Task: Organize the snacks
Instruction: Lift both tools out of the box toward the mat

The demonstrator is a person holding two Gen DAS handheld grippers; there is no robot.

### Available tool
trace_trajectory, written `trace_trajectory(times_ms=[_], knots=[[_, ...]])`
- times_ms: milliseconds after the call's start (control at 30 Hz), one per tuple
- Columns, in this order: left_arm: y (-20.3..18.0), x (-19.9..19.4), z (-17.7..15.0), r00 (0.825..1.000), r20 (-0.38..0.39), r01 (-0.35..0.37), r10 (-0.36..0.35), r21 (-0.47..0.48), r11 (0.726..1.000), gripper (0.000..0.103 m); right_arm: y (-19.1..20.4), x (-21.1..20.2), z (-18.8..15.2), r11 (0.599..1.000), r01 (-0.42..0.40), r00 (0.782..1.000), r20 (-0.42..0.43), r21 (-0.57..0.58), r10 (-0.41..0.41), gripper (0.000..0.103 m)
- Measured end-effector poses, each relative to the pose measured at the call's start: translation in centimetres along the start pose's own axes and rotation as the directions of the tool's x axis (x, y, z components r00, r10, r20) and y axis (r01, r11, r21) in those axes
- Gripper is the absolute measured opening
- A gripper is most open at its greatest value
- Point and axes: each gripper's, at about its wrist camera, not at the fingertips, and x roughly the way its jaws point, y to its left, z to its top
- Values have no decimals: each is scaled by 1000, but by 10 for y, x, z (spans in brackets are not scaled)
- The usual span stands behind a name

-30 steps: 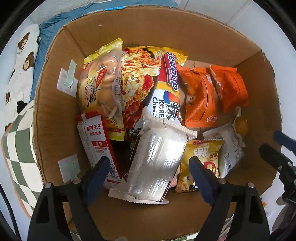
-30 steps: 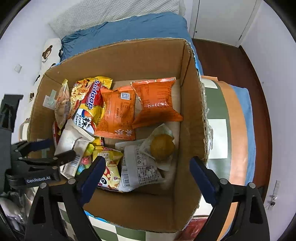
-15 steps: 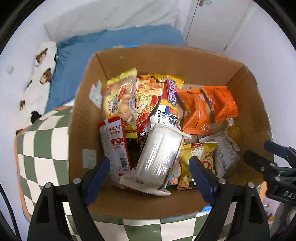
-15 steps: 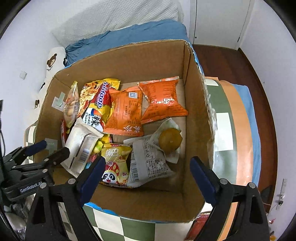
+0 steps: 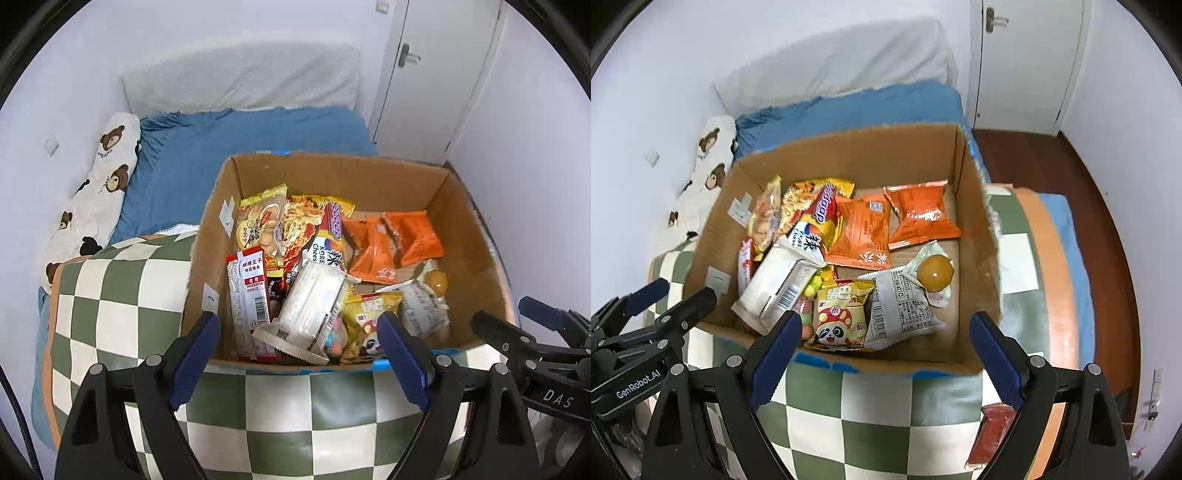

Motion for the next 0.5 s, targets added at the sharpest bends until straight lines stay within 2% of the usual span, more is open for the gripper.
trace_trajectory(times_ms=[267,500], knots=[[-7,-57,-25,994,113,0,-2,19,1000,87,8,-56,-30,999,32,993,118,-24,-29,95],[-11,-97,-47,985,173,5,-9,22,1000,87,12,-108,-62,999,30,976,216,-21,-25,95]])
